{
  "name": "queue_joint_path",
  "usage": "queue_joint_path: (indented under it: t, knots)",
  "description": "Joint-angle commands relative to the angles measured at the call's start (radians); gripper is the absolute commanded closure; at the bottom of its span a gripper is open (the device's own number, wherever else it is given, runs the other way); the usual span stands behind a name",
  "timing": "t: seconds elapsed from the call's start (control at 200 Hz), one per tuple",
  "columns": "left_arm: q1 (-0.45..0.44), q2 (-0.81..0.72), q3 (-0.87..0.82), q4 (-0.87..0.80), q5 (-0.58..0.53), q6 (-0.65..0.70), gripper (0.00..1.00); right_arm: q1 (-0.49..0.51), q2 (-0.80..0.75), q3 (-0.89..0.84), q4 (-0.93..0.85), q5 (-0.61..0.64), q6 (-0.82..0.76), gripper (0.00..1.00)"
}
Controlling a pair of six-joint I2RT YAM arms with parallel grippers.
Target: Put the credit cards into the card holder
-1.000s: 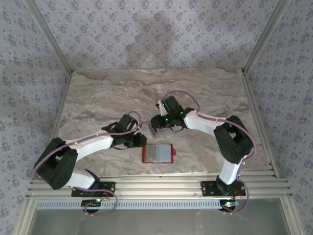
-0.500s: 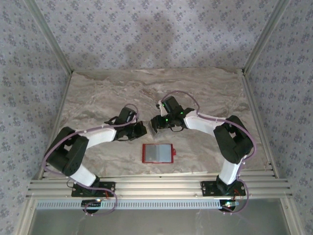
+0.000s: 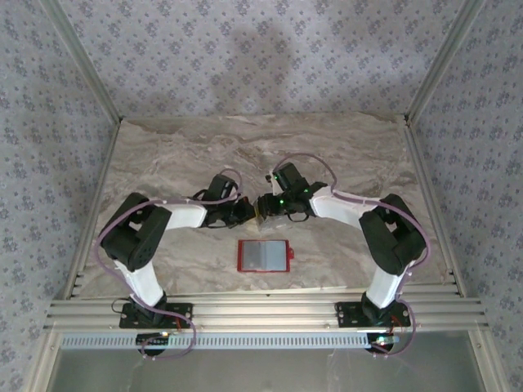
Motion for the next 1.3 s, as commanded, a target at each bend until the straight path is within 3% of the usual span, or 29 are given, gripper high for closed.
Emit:
queue_joint_path:
  t: [0.0,0.525,1.294]
  knots:
    - [-0.013,0.040,0.044,0.044,0.033,0.013,0.98,-0.004,-0.036,-0.019,-0.026,0.018,0.023,0.66]
    - [-0.031,0.099,0.072,0.036,0.028,0.019,0.98,-0.047,-0.119,-0.111,0.088,-0.080,0.087,0.69]
    - [-0.033,0.101,0.077,0.033,0.029,0.018,0.98,-0.058,-0.138,-0.124,0.059,-0.008,0.091,0.86]
